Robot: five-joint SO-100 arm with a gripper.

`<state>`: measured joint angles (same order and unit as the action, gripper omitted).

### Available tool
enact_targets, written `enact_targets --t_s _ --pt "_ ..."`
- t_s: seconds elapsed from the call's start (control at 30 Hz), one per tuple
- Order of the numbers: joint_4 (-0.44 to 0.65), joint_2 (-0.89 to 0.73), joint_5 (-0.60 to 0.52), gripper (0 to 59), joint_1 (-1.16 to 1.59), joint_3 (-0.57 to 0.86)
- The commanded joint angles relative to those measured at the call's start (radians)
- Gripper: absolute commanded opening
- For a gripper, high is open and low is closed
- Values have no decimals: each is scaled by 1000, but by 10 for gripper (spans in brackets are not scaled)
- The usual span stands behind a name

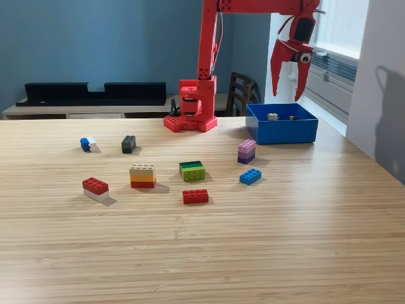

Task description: Grasp a lego block and put it in the bin.

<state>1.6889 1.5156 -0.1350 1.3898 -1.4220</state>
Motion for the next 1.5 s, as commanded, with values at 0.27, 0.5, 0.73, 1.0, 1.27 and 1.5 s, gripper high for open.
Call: enact_targets --t_s 0.27,0.5,0.73,1.0,1.27,1.5 --pt "14 100 2 1 -170 176" --pt "14 109 3 1 -529 229" --pt "14 110 117 1 -853 222" --pt "12 110 118 1 -991 186" --pt "11 112 86 1 -1034 147" --pt "11 112 63 1 -1074 150"
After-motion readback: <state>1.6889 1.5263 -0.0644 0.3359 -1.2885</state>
